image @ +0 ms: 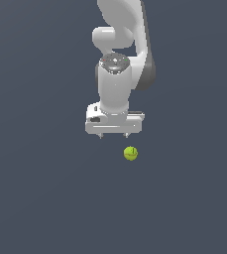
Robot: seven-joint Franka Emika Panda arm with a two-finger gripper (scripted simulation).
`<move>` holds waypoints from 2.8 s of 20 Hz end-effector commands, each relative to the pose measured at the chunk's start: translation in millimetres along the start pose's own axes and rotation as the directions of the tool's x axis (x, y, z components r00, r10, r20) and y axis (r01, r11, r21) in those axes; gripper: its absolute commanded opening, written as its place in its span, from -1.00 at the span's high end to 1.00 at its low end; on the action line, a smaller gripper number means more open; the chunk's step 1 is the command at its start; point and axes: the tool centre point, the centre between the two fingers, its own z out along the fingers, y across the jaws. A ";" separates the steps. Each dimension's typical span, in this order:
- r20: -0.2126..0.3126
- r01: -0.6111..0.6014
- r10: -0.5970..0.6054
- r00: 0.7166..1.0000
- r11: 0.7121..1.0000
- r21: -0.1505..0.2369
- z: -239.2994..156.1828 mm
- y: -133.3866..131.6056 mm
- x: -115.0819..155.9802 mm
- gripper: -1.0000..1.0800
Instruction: Pick up the object and move it to a goal position.
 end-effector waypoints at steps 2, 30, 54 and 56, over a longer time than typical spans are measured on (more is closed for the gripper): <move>0.000 0.000 0.000 1.000 1.000 0.000 0.1 -0.3 -0.1 -0.92; 0.029 0.009 -0.010 1.000 1.000 0.012 79.5 -73.4 1.1 -0.92; 0.032 0.013 -0.013 0.999 1.000 0.010 140.8 -85.6 -1.6 -0.92; 0.032 0.013 -0.013 0.999 1.000 0.010 140.8 -85.6 -1.6 1.00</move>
